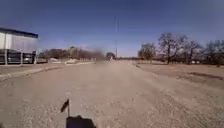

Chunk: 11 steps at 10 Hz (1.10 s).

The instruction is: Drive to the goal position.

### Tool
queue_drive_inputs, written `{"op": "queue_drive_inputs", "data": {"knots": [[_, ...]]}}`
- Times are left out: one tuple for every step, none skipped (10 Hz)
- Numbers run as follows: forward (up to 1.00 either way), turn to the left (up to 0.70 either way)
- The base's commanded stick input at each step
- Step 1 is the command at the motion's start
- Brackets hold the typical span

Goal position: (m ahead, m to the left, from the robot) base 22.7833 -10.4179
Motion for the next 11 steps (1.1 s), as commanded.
{"op": "queue_drive_inputs", "data": {"knots": [[1.0,0.0],[1.0,0.0],[1.0,0.0],[1.0,0.0],[1.0,0.0],[1.0,0.0],[1.0,0.0],[1.0,0.0],[1.0,0.0],[1.0,0.0],[1.0,-0.08]]}}
